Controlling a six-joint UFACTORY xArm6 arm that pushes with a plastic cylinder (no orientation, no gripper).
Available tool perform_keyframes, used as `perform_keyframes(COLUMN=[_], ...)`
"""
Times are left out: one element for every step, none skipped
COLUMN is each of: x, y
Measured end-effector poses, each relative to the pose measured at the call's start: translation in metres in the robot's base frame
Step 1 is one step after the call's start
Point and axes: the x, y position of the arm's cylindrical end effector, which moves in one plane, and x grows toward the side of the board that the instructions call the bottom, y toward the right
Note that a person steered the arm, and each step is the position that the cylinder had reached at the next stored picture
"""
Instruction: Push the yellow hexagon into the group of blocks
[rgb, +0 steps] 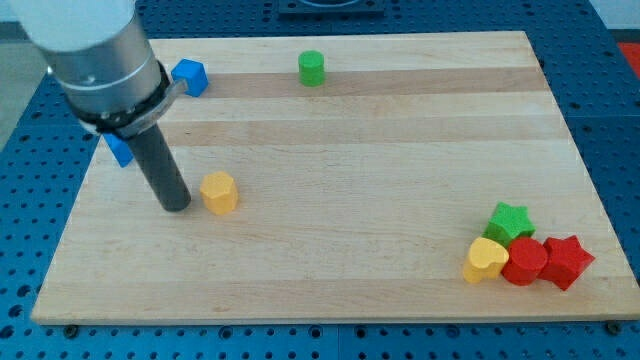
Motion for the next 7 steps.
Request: perform_keyframes(x=[-0.001,0.004,0.006,0.006,0.006,0.006,0.006], y=[0.020,0.027,0.044,0.070,0.095,0.120,0.142])
